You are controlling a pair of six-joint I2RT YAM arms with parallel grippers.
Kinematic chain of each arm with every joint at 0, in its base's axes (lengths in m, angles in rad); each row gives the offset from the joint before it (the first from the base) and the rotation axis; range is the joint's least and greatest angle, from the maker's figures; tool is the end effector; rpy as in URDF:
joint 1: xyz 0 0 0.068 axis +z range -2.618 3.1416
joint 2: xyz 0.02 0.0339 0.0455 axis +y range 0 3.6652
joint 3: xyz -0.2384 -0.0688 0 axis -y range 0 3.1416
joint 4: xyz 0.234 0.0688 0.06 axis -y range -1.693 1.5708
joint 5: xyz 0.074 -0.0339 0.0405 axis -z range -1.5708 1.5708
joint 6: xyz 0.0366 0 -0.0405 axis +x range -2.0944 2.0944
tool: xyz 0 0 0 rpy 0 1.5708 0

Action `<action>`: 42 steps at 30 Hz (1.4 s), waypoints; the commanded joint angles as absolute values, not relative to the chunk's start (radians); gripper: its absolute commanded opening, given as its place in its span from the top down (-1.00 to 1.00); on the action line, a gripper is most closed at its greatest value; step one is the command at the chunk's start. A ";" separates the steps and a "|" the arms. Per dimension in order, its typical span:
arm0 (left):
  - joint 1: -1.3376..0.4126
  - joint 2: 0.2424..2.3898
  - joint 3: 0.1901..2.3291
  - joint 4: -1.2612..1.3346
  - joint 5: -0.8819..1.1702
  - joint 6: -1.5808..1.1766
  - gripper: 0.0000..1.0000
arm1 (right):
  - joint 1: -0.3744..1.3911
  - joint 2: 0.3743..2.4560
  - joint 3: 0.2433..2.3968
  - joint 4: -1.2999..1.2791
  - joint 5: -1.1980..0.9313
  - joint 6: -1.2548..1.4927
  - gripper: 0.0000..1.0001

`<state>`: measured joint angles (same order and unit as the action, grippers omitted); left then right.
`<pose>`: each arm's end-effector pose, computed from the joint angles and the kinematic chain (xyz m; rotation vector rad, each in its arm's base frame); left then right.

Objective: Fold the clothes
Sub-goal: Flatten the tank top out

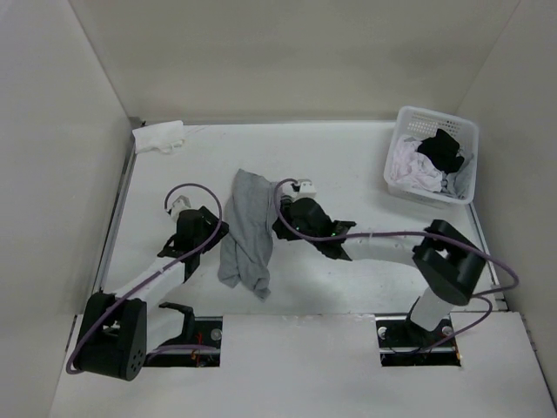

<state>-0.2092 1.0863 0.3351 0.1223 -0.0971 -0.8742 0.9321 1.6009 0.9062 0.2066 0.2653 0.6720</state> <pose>0.2064 -0.0402 0.1436 -0.7838 2.0998 -0.4949 0.2115 0.2688 0.1968 -0.1059 2.1173 0.7172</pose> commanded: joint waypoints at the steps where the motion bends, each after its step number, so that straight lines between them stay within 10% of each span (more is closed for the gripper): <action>1: -0.217 1.133 0.315 0.132 -0.133 -0.847 -0.08 | 0.946 1.744 1.026 0.130 0.222 0.627 0.07; 10: -0.248 1.236 0.321 0.228 -0.066 -0.847 0.10 | 0.929 1.905 1.135 0.129 0.175 0.646 -0.19; 16: -0.254 1.377 0.403 0.382 -0.037 -0.868 0.86 | 0.926 1.823 1.091 0.140 0.285 0.681 0.89; 19: -0.249 1.434 0.492 0.434 -0.044 -0.905 0.94 | 0.903 1.755 1.098 0.169 0.285 0.657 0.97; 28: -0.222 1.591 0.937 0.374 -0.120 -0.919 0.98 | 0.916 1.306 0.938 0.121 0.301 0.650 0.85; 37: -0.222 1.719 1.133 0.204 -0.113 -0.792 0.96 | 1.168 1.314 0.592 0.094 0.301 1.017 0.74; 42: -0.261 1.776 1.226 0.135 -0.159 -0.724 0.54 | 1.112 1.412 0.647 0.196 0.325 0.928 0.23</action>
